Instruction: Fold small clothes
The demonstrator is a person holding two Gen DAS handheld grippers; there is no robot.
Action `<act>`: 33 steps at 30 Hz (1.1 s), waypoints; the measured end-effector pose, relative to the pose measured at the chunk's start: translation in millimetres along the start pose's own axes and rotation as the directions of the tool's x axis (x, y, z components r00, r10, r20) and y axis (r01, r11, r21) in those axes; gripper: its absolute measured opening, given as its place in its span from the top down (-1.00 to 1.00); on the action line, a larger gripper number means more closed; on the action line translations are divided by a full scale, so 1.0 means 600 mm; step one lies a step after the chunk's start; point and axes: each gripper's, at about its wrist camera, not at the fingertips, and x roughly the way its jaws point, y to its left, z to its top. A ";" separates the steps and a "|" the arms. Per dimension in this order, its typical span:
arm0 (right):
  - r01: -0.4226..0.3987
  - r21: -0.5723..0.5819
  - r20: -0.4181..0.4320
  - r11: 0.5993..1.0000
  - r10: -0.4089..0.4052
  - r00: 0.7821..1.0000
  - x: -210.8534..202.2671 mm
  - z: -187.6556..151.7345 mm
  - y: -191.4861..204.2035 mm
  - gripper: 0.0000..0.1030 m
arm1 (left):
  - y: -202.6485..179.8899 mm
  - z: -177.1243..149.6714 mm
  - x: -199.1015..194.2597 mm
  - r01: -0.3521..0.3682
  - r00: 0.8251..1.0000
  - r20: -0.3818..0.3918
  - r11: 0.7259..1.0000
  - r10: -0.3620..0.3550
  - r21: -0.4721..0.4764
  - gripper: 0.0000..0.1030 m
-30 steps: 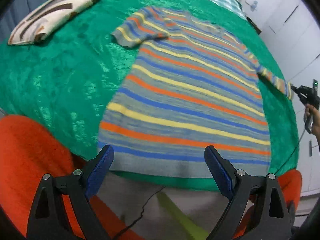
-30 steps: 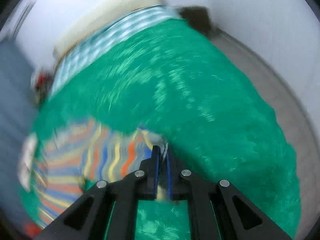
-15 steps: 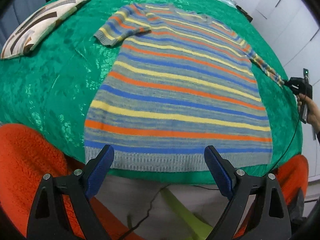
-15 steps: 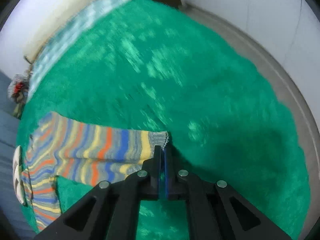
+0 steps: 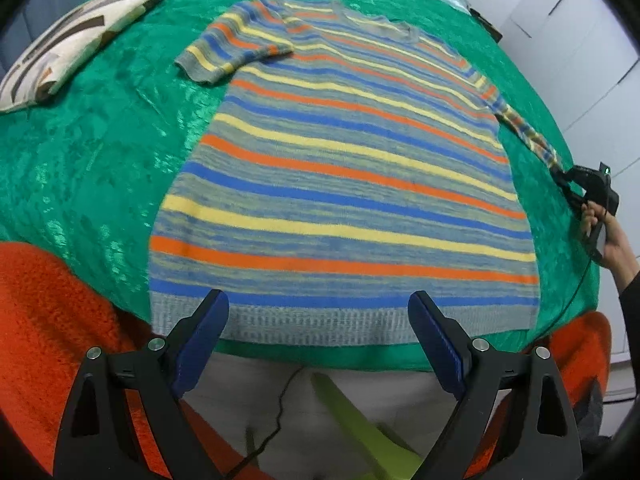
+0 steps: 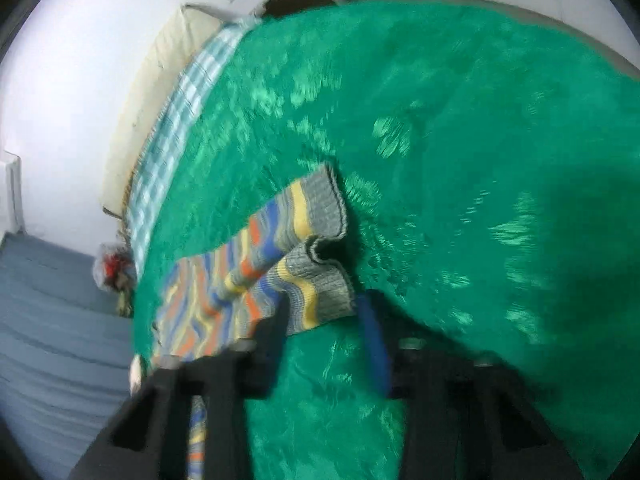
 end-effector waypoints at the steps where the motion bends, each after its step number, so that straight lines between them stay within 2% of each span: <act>1: 0.019 -0.020 -0.002 1.000 -0.019 1.000 -0.007 0.002 0.005 0.86 | 0.004 -0.001 -0.004 -0.005 1.000 0.007 1.000 0.005 -0.006 -0.79; 3: 0.101 -0.074 0.007 0.992 -0.100 0.995 -0.024 0.000 0.023 0.87 | 0.014 -0.004 -0.010 -0.016 1.000 0.018 1.000 0.016 -0.022 -0.79; 4: 0.169 -0.112 0.027 0.979 -0.167 0.986 -0.041 -0.007 0.034 0.87 | 0.019 -0.007 -0.011 -0.021 1.000 0.019 0.999 0.021 -0.029 -0.79; 5: 0.203 -0.135 0.038 0.970 -0.200 0.979 -0.050 -0.011 0.043 0.87 | 0.022 -0.009 -0.008 -0.022 1.000 0.015 0.999 0.022 -0.032 -0.79; 8: 0.321 -0.195 0.046 0.927 -0.318 0.947 -0.035 -0.019 0.054 0.88 | 0.019 -0.010 0.009 -0.020 0.999 -0.025 1.000 0.020 -0.019 -0.78; 13: 0.389 -0.209 0.074 0.897 -0.382 0.921 -0.029 -0.028 0.055 0.89 | 0.000 -0.002 -0.009 -0.014 1.000 0.015 0.999 0.014 0.045 -0.77; 16: 0.408 -0.216 0.081 0.887 -0.400 0.913 -0.027 -0.029 0.058 0.89 | 0.002 0.015 -0.014 -0.024 0.999 0.039 0.997 0.021 0.069 -0.78; 21: 0.439 -0.245 0.105 0.864 -0.427 0.898 -0.008 -0.029 0.078 0.87 | -0.009 0.054 0.010 -0.016 0.998 0.069 0.992 0.007 0.124 -0.84; 23: 0.424 -0.259 0.112 0.868 -0.409 0.906 -0.010 -0.036 0.081 0.72 | -0.016 0.064 0.039 -0.011 0.998 0.069 0.989 0.000 0.149 -0.84; 24: 0.431 -0.267 0.114 0.862 -0.416 0.902 -0.016 -0.043 0.084 0.46 | -0.019 0.066 0.059 -0.004 0.999 0.053 0.987 -0.004 0.159 -0.84; 25: 0.454 -0.286 0.128 0.844 -0.437 0.891 -0.026 -0.054 0.089 0.32 | -0.019 0.065 0.079 -0.006 1.000 0.030 0.986 0.002 0.167 -0.84; 26: 0.488 -0.311 0.156 0.816 -0.462 0.873 -0.039 -0.068 0.099 0.08 | -0.019 0.063 0.101 -0.019 1.000 -0.005 0.984 0.020 0.175 -0.84; 27: 0.505 -0.341 0.184 0.793 -0.471 0.863 -0.055 -0.085 0.112 0.04 | -0.020 0.058 0.120 -0.038 0.998 -0.033 0.981 0.045 0.192 -0.84; 28: 0.509 -0.375 0.202 0.774 -0.468 0.860 -0.066 -0.103 0.126 0.04 | -0.024 0.052 0.125 -0.050 0.998 -0.021 0.974 0.056 0.219 -0.87; 30: 0.486 -0.475 0.227 0.734 -0.432 0.873 -0.086 -0.154 0.166 0.04 | -0.035 0.041 0.122 -0.072 0.997 0.005 0.960 0.074 0.270 -0.93; 31: 0.444 -0.556 0.221 0.703 -0.390 0.894 -0.092 -0.199 0.198 0.02 | -0.040 0.038 0.120 -0.083 0.996 0.001 0.954 0.087 0.287 -0.93; 33: 0.356 -0.648 0.177 0.673 -0.322 0.930 -0.095 -0.265 0.238 -0.11 | -0.039 0.037 0.110 -0.082 0.996 -0.017 0.956 0.090 0.281 -0.91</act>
